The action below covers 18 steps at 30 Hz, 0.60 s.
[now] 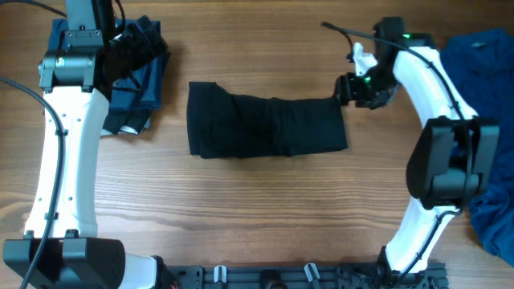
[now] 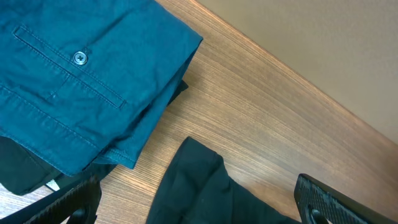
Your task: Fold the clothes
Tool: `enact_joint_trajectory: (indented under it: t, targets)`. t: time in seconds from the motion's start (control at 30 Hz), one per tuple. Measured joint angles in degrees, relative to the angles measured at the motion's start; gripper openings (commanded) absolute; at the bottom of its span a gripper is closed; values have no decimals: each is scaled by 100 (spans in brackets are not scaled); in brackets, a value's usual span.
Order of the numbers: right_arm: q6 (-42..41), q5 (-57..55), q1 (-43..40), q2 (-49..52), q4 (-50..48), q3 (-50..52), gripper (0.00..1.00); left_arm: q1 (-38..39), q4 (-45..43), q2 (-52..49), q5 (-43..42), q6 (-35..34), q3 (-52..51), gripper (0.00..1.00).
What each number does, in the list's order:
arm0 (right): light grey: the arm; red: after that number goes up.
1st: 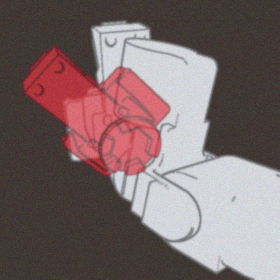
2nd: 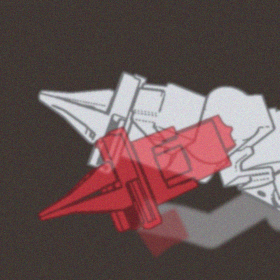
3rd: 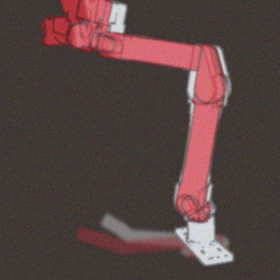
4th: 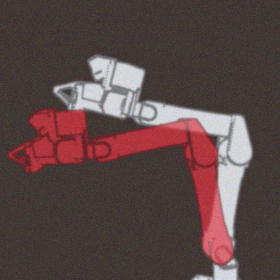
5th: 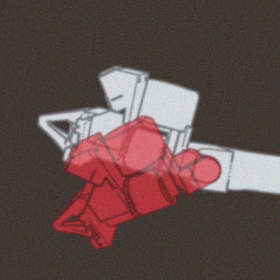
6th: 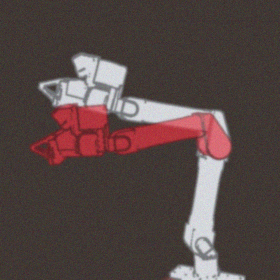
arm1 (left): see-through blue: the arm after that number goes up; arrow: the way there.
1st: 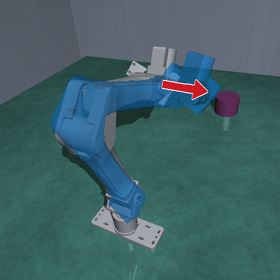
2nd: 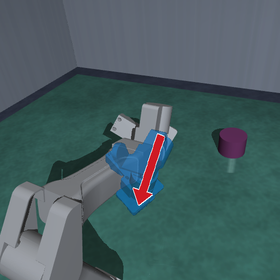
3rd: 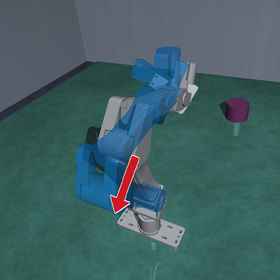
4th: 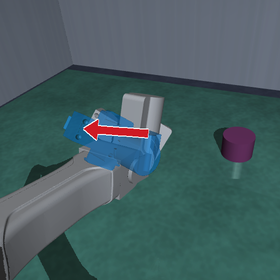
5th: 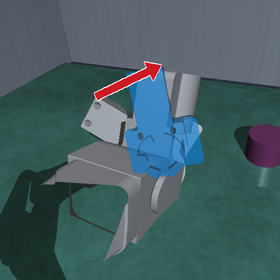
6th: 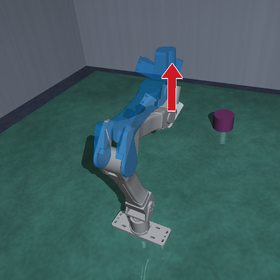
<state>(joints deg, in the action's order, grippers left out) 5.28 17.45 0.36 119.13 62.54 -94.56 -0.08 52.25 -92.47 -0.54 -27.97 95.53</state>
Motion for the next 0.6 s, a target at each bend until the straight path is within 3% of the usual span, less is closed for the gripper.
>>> enact_joint_trajectory:
  t: [0.23, 0.3, 0.4, 0.43, 0.6]
  targets:
    - [240, 247, -87, 0, -1010, 1200, 59, 0, 0, 0, 0, 0, 0, 100]
    - [251, 337, -79, -57, -1307, 1440, 48, 0, -2, 0, 0, 0, 0, 100]
    - [238, 590, -83, -79, -1620, 1602, 22, 0, 2, 0, 0, 0, 0, 100]
    - [260, 684, -79, -79, -1676, 1659, 4, 0, 0, 0, 0, 2, 0, 100]
    - [216, 846, -92, -74, -1722, 1751, 4, 0, 0, 0, 0, 0, 0, 100]
